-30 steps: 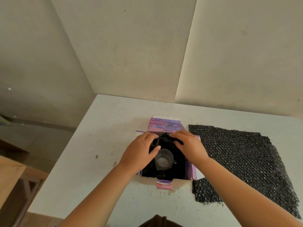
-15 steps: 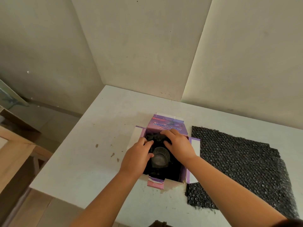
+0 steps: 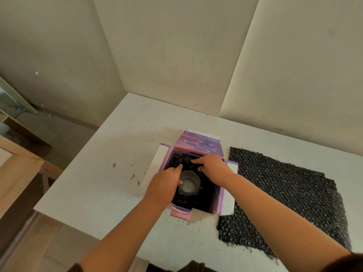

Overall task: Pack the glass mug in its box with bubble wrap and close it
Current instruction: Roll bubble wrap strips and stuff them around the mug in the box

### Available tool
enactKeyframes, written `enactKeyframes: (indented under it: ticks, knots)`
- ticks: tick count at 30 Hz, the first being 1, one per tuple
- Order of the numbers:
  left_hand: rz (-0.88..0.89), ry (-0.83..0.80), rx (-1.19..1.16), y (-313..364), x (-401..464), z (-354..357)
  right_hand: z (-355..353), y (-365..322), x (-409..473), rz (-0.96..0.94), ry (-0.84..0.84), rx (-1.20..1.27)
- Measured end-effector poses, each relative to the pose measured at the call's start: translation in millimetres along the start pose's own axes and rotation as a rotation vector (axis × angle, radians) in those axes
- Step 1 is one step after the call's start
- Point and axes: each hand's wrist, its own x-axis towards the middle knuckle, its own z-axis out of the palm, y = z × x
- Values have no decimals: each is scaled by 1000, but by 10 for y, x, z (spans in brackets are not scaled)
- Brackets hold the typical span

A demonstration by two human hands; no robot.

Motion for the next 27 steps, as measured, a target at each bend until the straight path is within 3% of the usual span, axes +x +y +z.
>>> enactKeyframes:
  ticks: [3, 6, 8, 12, 18, 20, 22, 24, 27]
  knots:
    - [-3, -97, 50, 41, 25, -89, -21, -23, 22, -28, -73, -10]
    - [194, 118, 200, -78, -28, -202, -34, -8, -3, -62, -96, -4]
    - [214, 208, 222, -220, -41, -237, -15, -5, -28, -112, -73, -33]
    - [122, 19, 207, -405, -13, -170, 79, -55, -28, -173, -157, -152]
    - [293, -12, 327, -431, 37, -182, 57, -135, 65, -167, -252, -126]
    - [308, 135, 170, -523, 9, -118, 44, -131, 48, -218, -144, -250]
    - [217, 274, -113, -588, -39, -39, 75, -120, -7, -321, 5, -398]
    - [56, 180, -453, -564, -80, 32, 142, -86, -52, -408, -21, -400]
    - [-102, 10, -904, -487, -116, 126, 231, -39, -22, -418, -265, -398]
